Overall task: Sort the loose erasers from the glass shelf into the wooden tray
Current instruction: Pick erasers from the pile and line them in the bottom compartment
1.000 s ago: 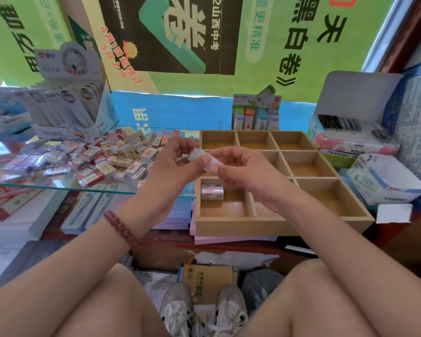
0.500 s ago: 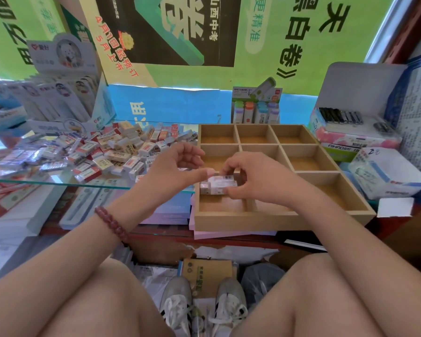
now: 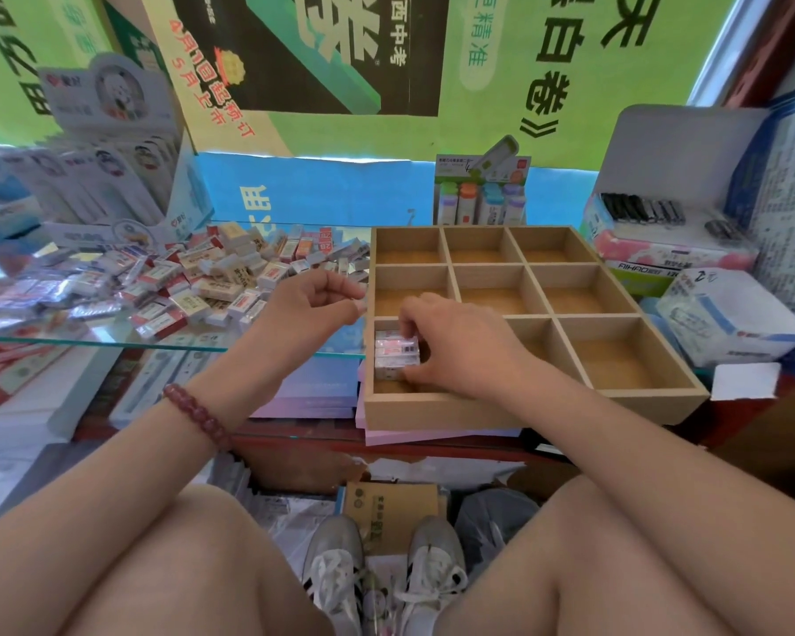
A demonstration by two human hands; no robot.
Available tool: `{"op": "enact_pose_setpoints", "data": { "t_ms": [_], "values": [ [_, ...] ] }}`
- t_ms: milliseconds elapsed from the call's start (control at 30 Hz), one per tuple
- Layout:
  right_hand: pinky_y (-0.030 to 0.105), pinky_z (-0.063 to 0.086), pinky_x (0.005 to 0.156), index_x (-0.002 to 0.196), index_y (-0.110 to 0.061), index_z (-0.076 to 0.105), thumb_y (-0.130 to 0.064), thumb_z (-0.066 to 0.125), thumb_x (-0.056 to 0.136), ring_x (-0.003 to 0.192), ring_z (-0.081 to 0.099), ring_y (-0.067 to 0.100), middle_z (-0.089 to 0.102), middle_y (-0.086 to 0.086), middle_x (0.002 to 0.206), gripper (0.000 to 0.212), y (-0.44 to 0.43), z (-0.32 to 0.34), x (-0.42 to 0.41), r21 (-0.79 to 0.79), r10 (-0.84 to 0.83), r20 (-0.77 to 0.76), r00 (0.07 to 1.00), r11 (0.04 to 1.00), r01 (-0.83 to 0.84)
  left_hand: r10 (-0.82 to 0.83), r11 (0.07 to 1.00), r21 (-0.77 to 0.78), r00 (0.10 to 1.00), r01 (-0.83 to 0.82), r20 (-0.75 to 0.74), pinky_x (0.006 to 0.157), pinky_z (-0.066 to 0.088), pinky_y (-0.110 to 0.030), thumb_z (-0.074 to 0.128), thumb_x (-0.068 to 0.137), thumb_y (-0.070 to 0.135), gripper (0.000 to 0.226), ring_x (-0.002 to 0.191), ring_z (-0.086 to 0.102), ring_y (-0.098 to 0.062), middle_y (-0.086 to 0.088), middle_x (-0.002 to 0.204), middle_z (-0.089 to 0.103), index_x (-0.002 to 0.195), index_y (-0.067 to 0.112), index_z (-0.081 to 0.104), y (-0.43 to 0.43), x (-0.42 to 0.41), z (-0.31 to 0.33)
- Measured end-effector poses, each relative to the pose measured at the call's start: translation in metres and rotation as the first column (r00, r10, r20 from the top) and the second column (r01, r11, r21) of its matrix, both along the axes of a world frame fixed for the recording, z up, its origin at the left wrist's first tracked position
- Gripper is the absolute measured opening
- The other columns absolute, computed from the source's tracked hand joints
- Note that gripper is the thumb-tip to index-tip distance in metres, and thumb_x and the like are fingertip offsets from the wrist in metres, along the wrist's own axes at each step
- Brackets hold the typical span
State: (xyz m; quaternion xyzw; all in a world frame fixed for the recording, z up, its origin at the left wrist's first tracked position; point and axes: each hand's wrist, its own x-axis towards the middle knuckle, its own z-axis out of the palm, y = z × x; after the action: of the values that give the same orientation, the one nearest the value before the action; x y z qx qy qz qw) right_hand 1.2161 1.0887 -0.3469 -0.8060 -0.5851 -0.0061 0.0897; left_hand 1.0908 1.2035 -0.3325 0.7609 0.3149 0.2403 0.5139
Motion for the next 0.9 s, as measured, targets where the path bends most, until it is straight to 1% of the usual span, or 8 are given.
{"op": "enact_pose_setpoints", "data": {
  "t_ms": [100, 167, 333, 500, 733, 800, 867, 900],
  "values": [
    [0.022, 0.042, 0.059, 0.107, -0.028, 0.048, -0.052, 0.070, 0.077, 0.077, 0.053, 0.009, 0.056, -0.011, 0.092, 0.044, -0.002, 0.002, 0.003, -0.043, -0.024, 0.005, 1.000, 0.999, 0.024, 0.014, 1.000, -0.002, 1.000, -0.014, -0.021, 0.069, 0.045, -0.016, 0.061, 0.086, 0.007, 0.013, 0.072, 0.059, -0.004, 0.002, 0.079, 0.065, 0.082, 0.020, 0.062, 0.002, -0.002, 0.000],
    [0.022, 0.043, 0.061, 0.112, -0.029, 0.046, -0.053, 0.071, 0.076, 0.076, 0.053, 0.008, 0.056, -0.011, 0.090, 0.050, -0.004, 0.003, 0.006, -0.079, -0.026, -0.019, 0.999, 0.997, 0.024, 0.016, 1.000, -0.011, 0.999, -0.016, -0.031, 0.070, 0.045, -0.018, 0.062, 0.086, 0.008, 0.013, 0.072, 0.059, -0.005, 0.002, 0.079, 0.065, 0.082, 0.020, 0.062, 0.003, -0.002, 0.000],
    [0.028, 0.042, 0.090, 0.115, -0.026, 0.044, -0.039, 0.070, 0.082, 0.087, 0.054, 0.010, 0.065, -0.006, 0.106, 0.044, -0.005, 0.000, 0.004, -0.092, 0.027, -0.062, 0.998, 0.995, -0.033, 0.013, 1.000, -0.014, 0.999, -0.013, -0.046, 0.073, 0.046, -0.020, 0.062, 0.086, 0.009, 0.013, 0.073, 0.059, -0.005, 0.004, 0.078, 0.065, 0.081, 0.021, 0.062, 0.003, -0.003, 0.000],
    [0.029, 0.040, 0.090, 0.116, -0.024, 0.044, -0.035, 0.066, 0.086, 0.100, 0.058, 0.015, 0.065, -0.003, 0.114, 0.039, -0.005, -0.002, 0.000, -0.098, 0.006, -0.062, 0.998, 0.995, -0.012, 0.031, 0.999, -0.016, 0.998, -0.032, -0.058, 0.076, 0.046, -0.023, 0.061, 0.086, 0.007, 0.015, 0.074, 0.059, -0.007, 0.003, 0.076, 0.065, 0.080, 0.021, 0.062, 0.007, -0.005, 0.000],
    [0.029, 0.038, 0.089, 0.117, -0.026, 0.043, -0.041, 0.066, 0.085, 0.106, 0.054, 0.016, 0.063, -0.002, 0.123, 0.042, -0.005, 0.000, -0.004, -0.127, -0.060, -0.119, 0.991, 0.991, 0.045, 0.110, 0.994, -0.003, 0.992, -0.111, -0.061, 0.069, 0.045, -0.021, 0.059, 0.087, 0.006, 0.013, 0.074, 0.057, -0.010, -0.002, 0.082, 0.064, 0.082, 0.018, 0.062, 0.026, -0.013, -0.005],
    [0.032, 0.039, 0.091, 0.116, -0.028, 0.043, -0.052, 0.065, 0.081, 0.103, 0.056, 0.016, 0.064, -0.004, 0.118, 0.048, -0.004, 0.001, -0.003, -0.149, -0.069, -0.088, 0.994, 0.987, 0.055, 0.143, 0.990, 0.025, 0.987, -0.141, -0.071, 0.066, 0.044, -0.020, 0.058, 0.087, 0.004, 0.014, 0.072, 0.056, -0.010, -0.003, 0.082, 0.064, 0.081, 0.017, 0.061, 0.034, -0.017, -0.009],
    [0.033, 0.045, 0.086, 0.115, -0.028, 0.045, -0.064, 0.060, 0.079, 0.096, 0.056, 0.016, 0.063, -0.008, 0.102, 0.054, -0.005, 0.008, -0.002, -0.132, -0.103, -0.065, 0.993, 0.987, 0.094, 0.170, 0.984, 0.067, 0.983, -0.165, -0.076, 0.065, 0.044, -0.021, 0.058, 0.086, 0.001, 0.016, 0.071, 0.056, -0.013, -0.005, 0.081, 0.062, 0.080, 0.016, 0.060, 0.041, -0.021, -0.014],
    [0.033, 0.047, 0.083, 0.114, -0.028, 0.046, -0.065, 0.058, 0.079, 0.092, 0.055, 0.015, 0.060, -0.009, 0.093, 0.052, -0.005, 0.013, -0.002, -0.094, -0.123, -0.078, 0.989, 0.989, 0.115, 0.183, 0.979, 0.106, 0.979, -0.174, -0.086, 0.069, 0.047, -0.026, 0.059, 0.084, 0.000, 0.016, 0.073, 0.056, -0.016, -0.007, 0.082, 0.063, 0.080, 0.015, 0.060, 0.046, -0.024, -0.017]
  ]
}}
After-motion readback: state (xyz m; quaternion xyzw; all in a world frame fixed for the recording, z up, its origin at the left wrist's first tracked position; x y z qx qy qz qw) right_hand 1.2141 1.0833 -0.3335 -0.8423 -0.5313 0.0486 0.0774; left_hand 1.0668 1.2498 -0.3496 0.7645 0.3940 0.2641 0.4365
